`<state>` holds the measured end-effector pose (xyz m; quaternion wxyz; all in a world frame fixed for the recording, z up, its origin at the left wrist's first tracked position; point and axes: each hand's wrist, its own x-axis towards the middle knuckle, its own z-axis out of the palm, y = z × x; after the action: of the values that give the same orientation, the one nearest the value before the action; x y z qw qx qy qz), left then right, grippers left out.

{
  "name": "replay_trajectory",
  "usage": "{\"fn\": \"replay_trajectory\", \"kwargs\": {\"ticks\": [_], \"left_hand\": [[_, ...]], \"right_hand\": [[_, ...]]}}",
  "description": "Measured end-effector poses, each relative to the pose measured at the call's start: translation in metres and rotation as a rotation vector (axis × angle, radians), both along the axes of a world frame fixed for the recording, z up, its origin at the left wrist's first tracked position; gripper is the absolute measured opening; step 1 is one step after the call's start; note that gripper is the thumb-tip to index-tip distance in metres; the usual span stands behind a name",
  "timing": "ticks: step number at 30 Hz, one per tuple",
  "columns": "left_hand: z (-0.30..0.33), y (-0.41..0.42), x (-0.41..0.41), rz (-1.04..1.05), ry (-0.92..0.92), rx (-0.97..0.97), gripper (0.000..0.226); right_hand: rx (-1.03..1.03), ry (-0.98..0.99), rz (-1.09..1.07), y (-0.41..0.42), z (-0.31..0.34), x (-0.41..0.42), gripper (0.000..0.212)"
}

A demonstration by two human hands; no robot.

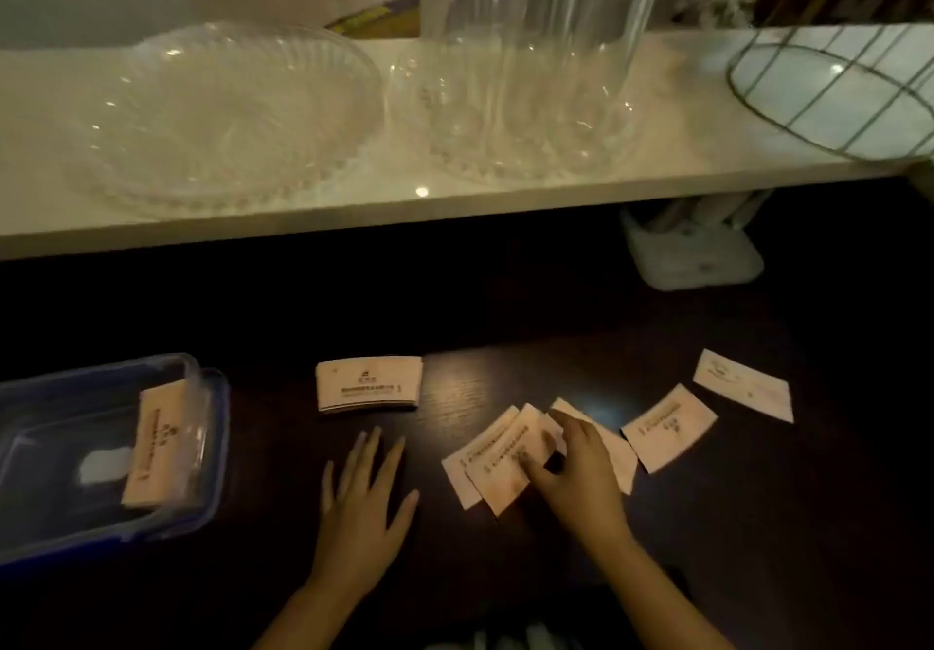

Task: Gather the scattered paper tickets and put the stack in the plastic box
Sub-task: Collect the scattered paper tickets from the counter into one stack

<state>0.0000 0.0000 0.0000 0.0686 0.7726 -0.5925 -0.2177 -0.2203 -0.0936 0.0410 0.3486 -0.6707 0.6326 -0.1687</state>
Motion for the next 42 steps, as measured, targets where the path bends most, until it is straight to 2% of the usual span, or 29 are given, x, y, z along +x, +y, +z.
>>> {"fn": "replay_trajectory", "kwargs": {"ticks": [4, 9, 13, 18, 23, 27, 29, 31, 32, 35, 36, 37, 39, 42], "left_hand": [[-0.021, 0.003, 0.002, -0.129, -0.199, 0.02, 0.065], [-0.031, 0.003, 0.002, -0.16, -0.249, -0.031, 0.065], [-0.027, 0.001, 0.001, -0.164, -0.25, -0.016, 0.066], [-0.024, -0.001, 0.002, -0.158, -0.261, -0.002, 0.067], [-0.024, 0.0, 0.003, -0.152, -0.254, 0.034, 0.067], [-0.022, 0.003, 0.003, -0.186, -0.233, 0.032, 0.065], [-0.018, 0.001, 0.004, -0.188, -0.209, 0.042, 0.063], [-0.013, -0.004, 0.003, -0.111, -0.077, 0.036, 0.064], [-0.008, -0.006, 0.002, -0.016, 0.102, 0.007, 0.066], [0.022, -0.026, 0.0, 0.273, 0.833, -0.063, 0.075], [0.032, -0.033, 0.001, 0.296, 0.962, -0.021, 0.075], [0.039, -0.038, 0.001, 0.278, 1.013, 0.056, 0.07], [0.047, -0.044, -0.001, 0.234, 0.989, 0.174, 0.046], [0.046, -0.04, 0.002, 0.369, 1.017, 0.157, 0.024]], "right_hand": [[0.077, -0.053, -0.298, 0.019, -0.014, 0.009, 0.061], [0.143, 0.039, -0.535, 0.029, -0.025, 0.026, 0.068], [0.11, 0.227, -0.503, 0.03, -0.028, 0.053, 0.089], [0.071, 0.278, -0.444, 0.035, -0.035, 0.057, 0.08], [0.091, 0.13, -0.405, 0.038, -0.034, 0.042, 0.061], [0.129, -0.171, -0.399, 0.042, -0.029, 0.026, 0.034], [0.109, -0.289, -0.358, 0.043, -0.023, 0.018, 0.028], [0.121, -0.365, -0.285, 0.04, -0.017, 0.009, 0.028], [0.146, -0.4, -0.233, 0.038, -0.014, 0.005, 0.03], [0.279, -0.51, -0.07, 0.029, -0.006, 0.002, 0.04], [0.306, -0.529, -0.029, 0.028, -0.005, 0.004, 0.041], [0.324, -0.539, 0.001, 0.027, -0.004, 0.006, 0.042], [0.334, -0.538, 0.034, 0.024, -0.003, 0.011, 0.042], [0.239, -0.429, -0.056, 0.017, -0.006, 0.014, 0.03]]}}
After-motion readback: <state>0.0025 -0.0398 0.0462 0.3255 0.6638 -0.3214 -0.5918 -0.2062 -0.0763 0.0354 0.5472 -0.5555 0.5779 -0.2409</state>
